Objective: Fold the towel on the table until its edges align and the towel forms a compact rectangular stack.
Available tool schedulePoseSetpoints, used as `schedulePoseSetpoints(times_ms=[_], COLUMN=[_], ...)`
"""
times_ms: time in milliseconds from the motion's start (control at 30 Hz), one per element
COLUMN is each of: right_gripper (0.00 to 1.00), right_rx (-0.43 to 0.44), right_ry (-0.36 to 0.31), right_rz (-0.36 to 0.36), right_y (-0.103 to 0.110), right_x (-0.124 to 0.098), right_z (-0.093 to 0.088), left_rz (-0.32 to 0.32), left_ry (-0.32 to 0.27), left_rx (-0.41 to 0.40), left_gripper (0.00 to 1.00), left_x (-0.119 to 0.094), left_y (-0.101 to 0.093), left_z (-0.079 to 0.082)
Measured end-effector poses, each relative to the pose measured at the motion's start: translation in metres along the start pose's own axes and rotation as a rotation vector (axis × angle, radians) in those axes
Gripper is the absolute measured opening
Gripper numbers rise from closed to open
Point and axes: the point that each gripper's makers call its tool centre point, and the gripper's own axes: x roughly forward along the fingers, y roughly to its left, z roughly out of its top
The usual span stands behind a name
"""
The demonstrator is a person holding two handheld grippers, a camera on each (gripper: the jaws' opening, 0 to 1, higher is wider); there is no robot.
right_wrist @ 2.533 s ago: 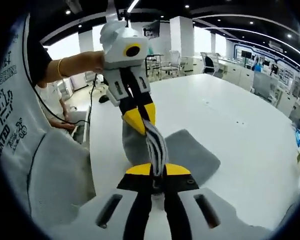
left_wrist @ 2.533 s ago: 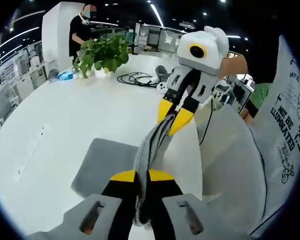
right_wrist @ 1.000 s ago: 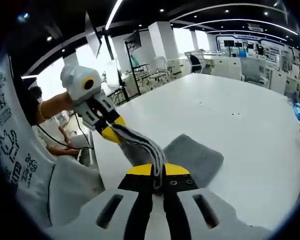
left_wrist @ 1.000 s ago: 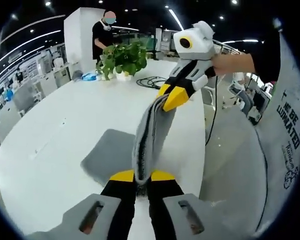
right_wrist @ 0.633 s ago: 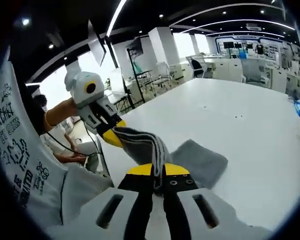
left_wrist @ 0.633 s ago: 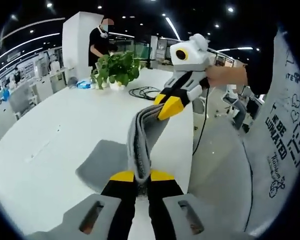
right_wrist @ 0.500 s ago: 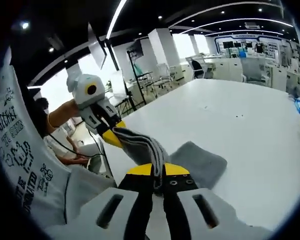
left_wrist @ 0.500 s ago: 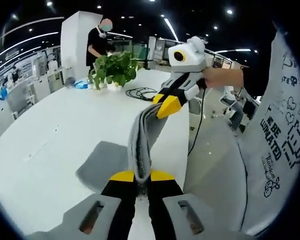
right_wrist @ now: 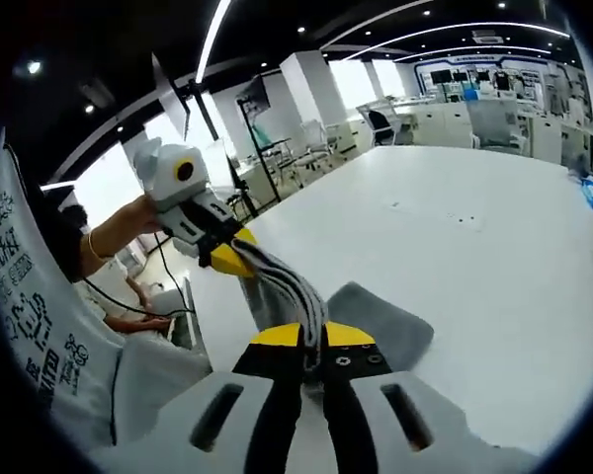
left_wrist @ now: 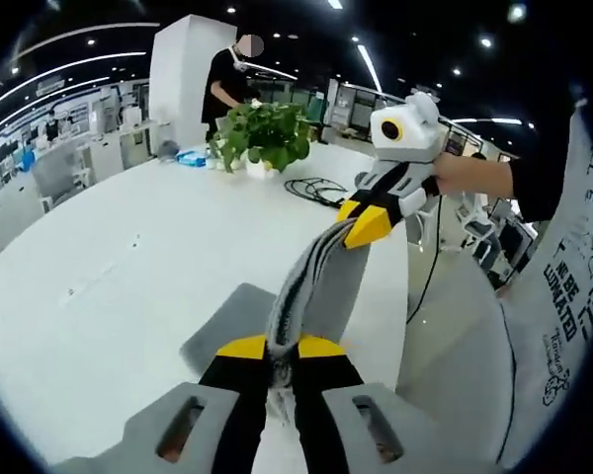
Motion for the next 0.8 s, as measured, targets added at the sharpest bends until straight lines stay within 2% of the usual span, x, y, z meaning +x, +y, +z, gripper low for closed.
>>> schedulePoseSetpoints(times_ms=[100,200,300,533,700,800], right_gripper=[0.04,0.04,0.04,0.04,0.05,0.05], right_rx=[0.008,0.018,0.034,0.050,0.049,0.019], right_ry=[0.008,0.022,0.042,0.070,0.117,0.151], right_rz=[-0.013,-0.032,-0.048,-0.068,-0.091,-0.116], right_y=[-0.013,-0.028,-0.043,-0.063,-0.080,-0.087], right_x=[0.007,0.017,0.030,0.050,0.067,0.073], right_z=[-0.002,-0.005,-0.011,-0.021,-0.037,-0.045], left_rz=[0.017,0.039,0.056,0.076,0.108,0.114], left_ry=[-0.015,-0.005,0.014,0.038,0.066,0.082], left_rx=[-0.055,-0.091,-0.118,-0.156,-0.226,-0.248], left_gripper=[0.09,0.09,0.09,0.09,0.11,0.10], left_x=[0.009,0.022,0.032,0.051,0.071,0.083], left_y=[0.013,0.023,0.031,0.050,0.067,0.072], left_z=[-0.001,-0.007,-0.015,-0.032,-0.053,-0.065])
